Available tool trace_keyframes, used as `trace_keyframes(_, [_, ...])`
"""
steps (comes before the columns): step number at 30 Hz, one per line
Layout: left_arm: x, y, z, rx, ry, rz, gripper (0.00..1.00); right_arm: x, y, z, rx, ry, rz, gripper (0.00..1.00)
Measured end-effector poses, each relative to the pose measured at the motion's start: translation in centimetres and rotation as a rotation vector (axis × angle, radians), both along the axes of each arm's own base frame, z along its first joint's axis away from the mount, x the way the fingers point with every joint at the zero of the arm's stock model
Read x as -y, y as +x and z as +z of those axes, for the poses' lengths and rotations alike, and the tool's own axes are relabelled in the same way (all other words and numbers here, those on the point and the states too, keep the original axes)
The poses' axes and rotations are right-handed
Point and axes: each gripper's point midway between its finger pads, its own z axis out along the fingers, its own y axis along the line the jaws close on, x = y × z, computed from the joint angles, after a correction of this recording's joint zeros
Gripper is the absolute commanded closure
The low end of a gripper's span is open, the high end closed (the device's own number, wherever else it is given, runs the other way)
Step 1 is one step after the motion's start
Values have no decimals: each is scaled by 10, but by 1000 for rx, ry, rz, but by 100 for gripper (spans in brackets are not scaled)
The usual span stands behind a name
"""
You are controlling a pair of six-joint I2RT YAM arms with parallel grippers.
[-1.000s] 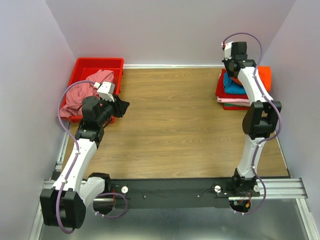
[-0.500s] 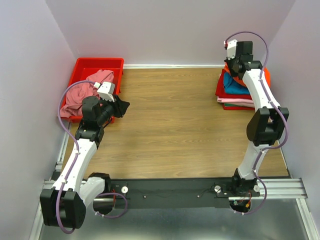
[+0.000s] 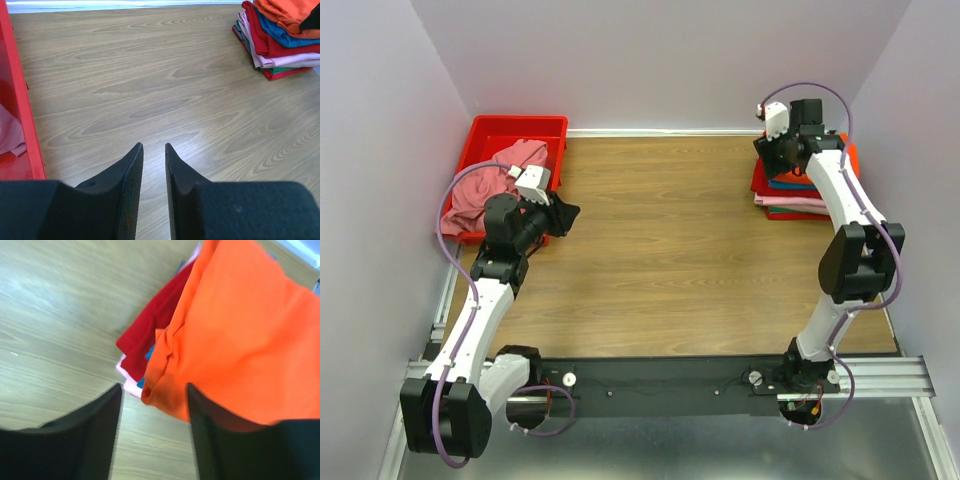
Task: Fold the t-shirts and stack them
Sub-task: Neatly place the folded tshirt to the corner
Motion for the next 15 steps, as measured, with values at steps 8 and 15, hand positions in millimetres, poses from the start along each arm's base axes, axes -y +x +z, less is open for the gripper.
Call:
trace_keyframes(8, [0, 0, 0, -1, 0, -1, 68, -1, 22, 68, 154, 150, -45, 75])
trace_keyframes(15, [0, 0, 0, -1, 1, -1, 68, 12, 25, 30, 84, 149, -100, 96])
